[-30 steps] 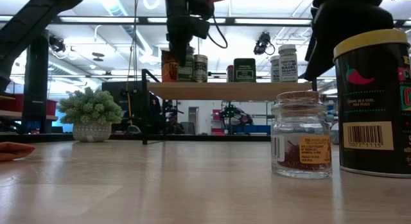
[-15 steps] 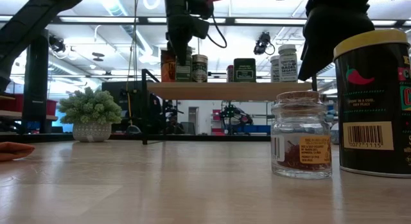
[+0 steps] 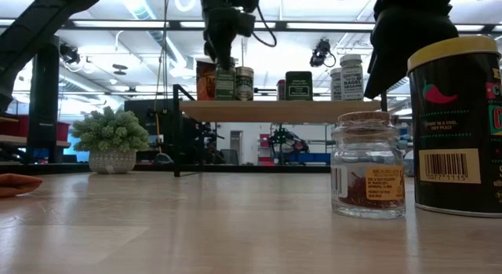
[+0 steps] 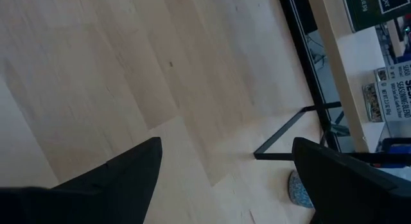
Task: Shelf spices
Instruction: Put the green seasoning bottle on the shelf, then put the yellow seasoning bottle on the shelf
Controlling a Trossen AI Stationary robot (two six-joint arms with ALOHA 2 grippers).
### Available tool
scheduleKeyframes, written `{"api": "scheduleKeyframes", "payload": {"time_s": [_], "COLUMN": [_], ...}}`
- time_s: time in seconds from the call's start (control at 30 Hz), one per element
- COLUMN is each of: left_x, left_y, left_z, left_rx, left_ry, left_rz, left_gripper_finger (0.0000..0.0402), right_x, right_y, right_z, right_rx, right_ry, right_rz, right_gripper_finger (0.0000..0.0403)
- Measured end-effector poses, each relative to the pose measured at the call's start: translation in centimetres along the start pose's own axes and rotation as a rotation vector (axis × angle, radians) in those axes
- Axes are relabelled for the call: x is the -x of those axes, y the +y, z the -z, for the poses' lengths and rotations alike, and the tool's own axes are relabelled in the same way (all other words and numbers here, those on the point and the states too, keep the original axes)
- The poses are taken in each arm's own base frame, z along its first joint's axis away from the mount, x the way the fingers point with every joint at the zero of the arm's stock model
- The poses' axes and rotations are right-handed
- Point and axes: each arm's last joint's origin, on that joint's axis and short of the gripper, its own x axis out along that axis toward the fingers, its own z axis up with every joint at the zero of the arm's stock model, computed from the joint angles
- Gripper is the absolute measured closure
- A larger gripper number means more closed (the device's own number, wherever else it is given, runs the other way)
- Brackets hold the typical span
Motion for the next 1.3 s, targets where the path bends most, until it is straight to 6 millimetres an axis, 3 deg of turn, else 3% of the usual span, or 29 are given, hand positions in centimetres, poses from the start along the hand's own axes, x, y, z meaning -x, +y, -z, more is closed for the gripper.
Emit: {"api": "scheduleKeyframes", "payload": {"time_s": [0.43,0.87,1.1,1.3], "left_x": [4.3,4.6,8.3,12.5], "left_y": [-0.3,-1.2,-1.9,-4.0], "left_z": [1.1,1.0,3.0,5.9], "left_rx": [0.055,0.04,0.048,0.073], "left_ry": [-0.127,-0.137,-0.231,-0.34], "left_rz": [-0.019,-0.003,-0.01,0.013], "left_gripper_finger": [0.0164,0.0164,0.0164,0.0165], "right_x": [0.0,0.0,0.0,0.0], "right_y": [0.0,0.0,0.0,0.0], "right_z": [0.0,0.0,0.0,0.0], "right_rx": [0.001,-0.001,0.0,-0.001], "right_ry": [0.001,0.012,0.012,0.012], "right_rz": [0.0,-0.007,-0.007,-0.007], "right_gripper_finger": [0.0057,0.0057,0.0057,0.0057]}}
